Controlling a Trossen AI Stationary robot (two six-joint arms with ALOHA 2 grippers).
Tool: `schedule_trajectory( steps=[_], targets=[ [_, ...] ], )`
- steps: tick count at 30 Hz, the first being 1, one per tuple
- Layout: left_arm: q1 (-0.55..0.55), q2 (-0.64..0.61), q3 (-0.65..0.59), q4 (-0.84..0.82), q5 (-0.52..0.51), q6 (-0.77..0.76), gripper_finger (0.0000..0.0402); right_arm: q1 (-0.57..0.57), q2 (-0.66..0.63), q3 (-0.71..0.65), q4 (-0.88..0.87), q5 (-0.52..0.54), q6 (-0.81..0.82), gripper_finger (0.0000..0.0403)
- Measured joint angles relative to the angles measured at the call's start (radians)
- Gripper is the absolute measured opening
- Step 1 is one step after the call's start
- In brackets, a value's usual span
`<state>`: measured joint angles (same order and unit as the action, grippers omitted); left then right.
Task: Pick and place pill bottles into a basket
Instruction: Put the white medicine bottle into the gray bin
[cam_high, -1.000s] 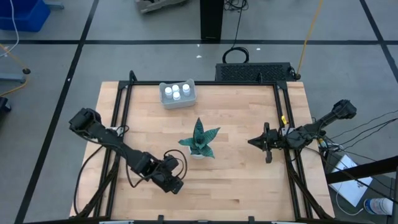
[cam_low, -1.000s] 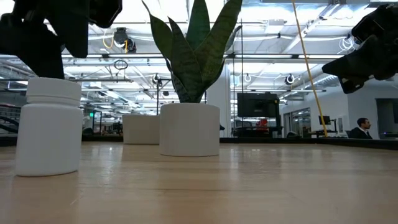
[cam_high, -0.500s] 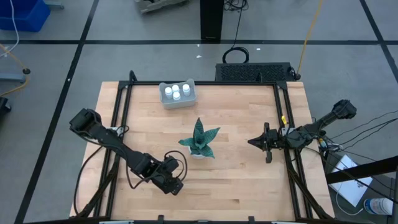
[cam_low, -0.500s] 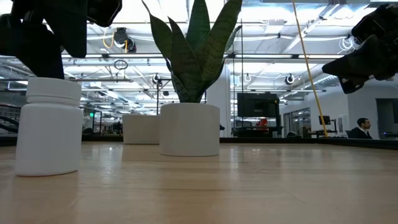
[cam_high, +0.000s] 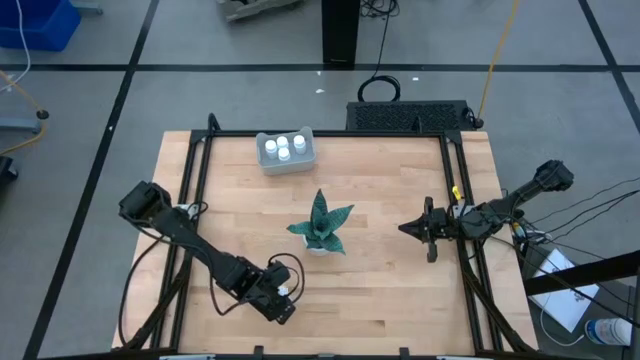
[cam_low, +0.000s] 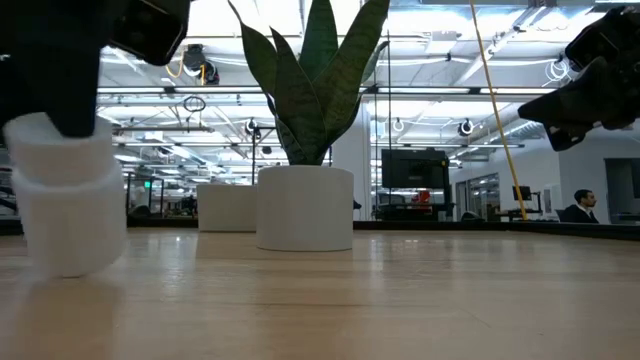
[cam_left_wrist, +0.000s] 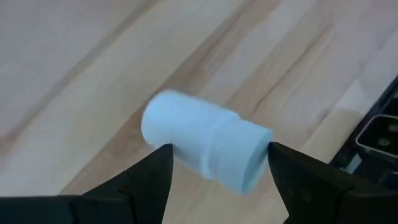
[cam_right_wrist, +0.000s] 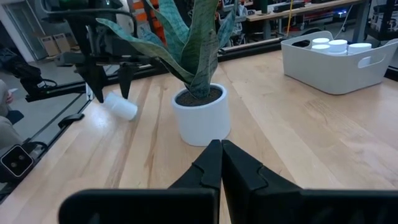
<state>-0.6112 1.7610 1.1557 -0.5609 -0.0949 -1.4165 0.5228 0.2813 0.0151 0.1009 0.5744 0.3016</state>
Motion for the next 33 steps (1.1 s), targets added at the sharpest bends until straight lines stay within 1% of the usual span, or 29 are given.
schedule_trajectory(
  steps=[12,17,23,26,29,33],
  targets=[
    [0.009,0.004,-0.002,0.005,-0.010,0.004,0.0264,0.000,0.000,0.000,0.000,0.000,0.000,0.0000],
    [0.007,-0.004,-0.002,-0.028,-0.003,-0.009,0.0264,0.000,0.000,0.000,0.000,0.000,0.000,0.0000],
    [0.036,-0.014,-0.002,0.016,0.003,-0.134,0.0264,0.000,0.000,0.000,0.000,0.000,0.000,0.0000],
    [0.052,-0.014,-0.002,0.052,-0.021,-0.196,0.0264,0.000,0.000,0.000,0.000,0.000,0.000,0.0000],
    [0.069,-0.014,-0.002,0.044,-0.049,-0.339,0.0264,0.000,0.000,0.000,0.000,0.000,0.000,0.0000],
    [0.093,0.005,-0.002,0.050,-0.074,-0.359,0.0264,0.000,0.000,0.000,0.000,0.000,0.000,0.0000]
  ],
)
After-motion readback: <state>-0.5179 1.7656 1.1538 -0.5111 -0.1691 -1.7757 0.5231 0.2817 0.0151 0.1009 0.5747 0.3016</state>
